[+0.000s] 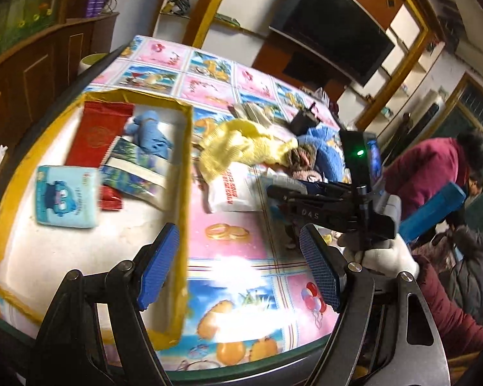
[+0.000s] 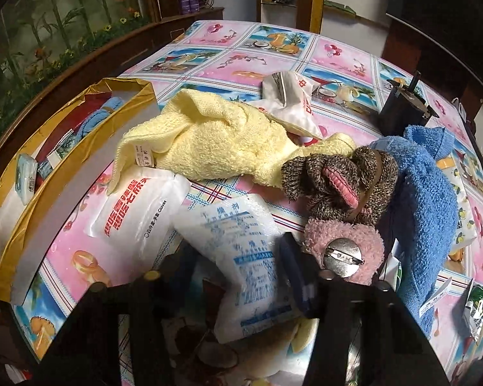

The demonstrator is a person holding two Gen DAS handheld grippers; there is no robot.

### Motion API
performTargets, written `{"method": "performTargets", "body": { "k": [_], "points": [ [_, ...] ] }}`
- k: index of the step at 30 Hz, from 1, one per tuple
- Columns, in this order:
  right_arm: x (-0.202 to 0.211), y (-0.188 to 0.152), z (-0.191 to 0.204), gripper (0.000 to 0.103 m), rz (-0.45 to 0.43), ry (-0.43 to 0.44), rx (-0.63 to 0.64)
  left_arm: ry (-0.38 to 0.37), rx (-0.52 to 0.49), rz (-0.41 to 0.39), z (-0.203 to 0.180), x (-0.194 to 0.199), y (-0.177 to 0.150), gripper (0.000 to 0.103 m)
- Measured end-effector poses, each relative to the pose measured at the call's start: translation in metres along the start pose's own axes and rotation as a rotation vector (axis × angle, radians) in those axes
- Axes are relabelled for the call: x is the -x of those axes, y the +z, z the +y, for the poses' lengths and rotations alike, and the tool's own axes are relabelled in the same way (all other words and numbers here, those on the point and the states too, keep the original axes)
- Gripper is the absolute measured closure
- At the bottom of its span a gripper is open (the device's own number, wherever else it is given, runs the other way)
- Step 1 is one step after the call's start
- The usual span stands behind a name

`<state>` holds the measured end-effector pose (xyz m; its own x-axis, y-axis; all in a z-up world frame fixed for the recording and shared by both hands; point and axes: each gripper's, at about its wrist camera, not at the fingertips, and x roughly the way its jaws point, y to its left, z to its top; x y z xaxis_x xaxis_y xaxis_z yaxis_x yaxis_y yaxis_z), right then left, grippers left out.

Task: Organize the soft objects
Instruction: 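Grasp white red-lettered packet with left tool while right tool grasps white desiccant packet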

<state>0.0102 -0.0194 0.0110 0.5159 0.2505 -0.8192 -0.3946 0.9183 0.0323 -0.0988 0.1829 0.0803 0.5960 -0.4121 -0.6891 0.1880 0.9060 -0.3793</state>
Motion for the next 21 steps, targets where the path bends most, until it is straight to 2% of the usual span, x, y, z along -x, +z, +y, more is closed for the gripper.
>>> {"method": "performTargets", "body": {
  "k": [2,7,9,11,12,16,18,21],
  "points": [
    [0.005,-0.004,-0.005,0.073,-0.003,0.034,-0.024,0.014,-0.014,0.021,-0.009,-0.013,0.002,0.025],
    [0.018,-0.023,-0.021,0.073,-0.026,0.093,-0.075,0.072,-0.041,0.069,-0.028,-0.051,0.014,0.025],
    [0.024,-0.032,-0.030,0.073,-0.041,0.143,-0.098,0.125,-0.056,0.074,-0.034,-0.068,0.021,0.025],
    [0.028,-0.040,-0.037,0.073,-0.061,0.185,-0.112,0.209,-0.086,0.074,-0.037,-0.088,0.031,0.025],
    [0.030,-0.044,-0.039,0.073,-0.069,0.193,-0.117,0.258,-0.093,0.079,-0.038,-0.100,0.036,0.025],
    [0.030,-0.045,-0.045,0.073,-0.074,0.226,-0.142,0.370,-0.114,0.119,-0.036,-0.140,0.045,0.025],
    [0.030,-0.045,-0.045,0.073,-0.076,0.232,-0.140,0.437,-0.170,0.108,-0.041,-0.150,0.045,0.025],
    [0.031,-0.046,-0.045,0.073,-0.075,0.238,-0.137,0.489,-0.228,0.117,-0.046,-0.165,0.040,0.025]
  ]
}}
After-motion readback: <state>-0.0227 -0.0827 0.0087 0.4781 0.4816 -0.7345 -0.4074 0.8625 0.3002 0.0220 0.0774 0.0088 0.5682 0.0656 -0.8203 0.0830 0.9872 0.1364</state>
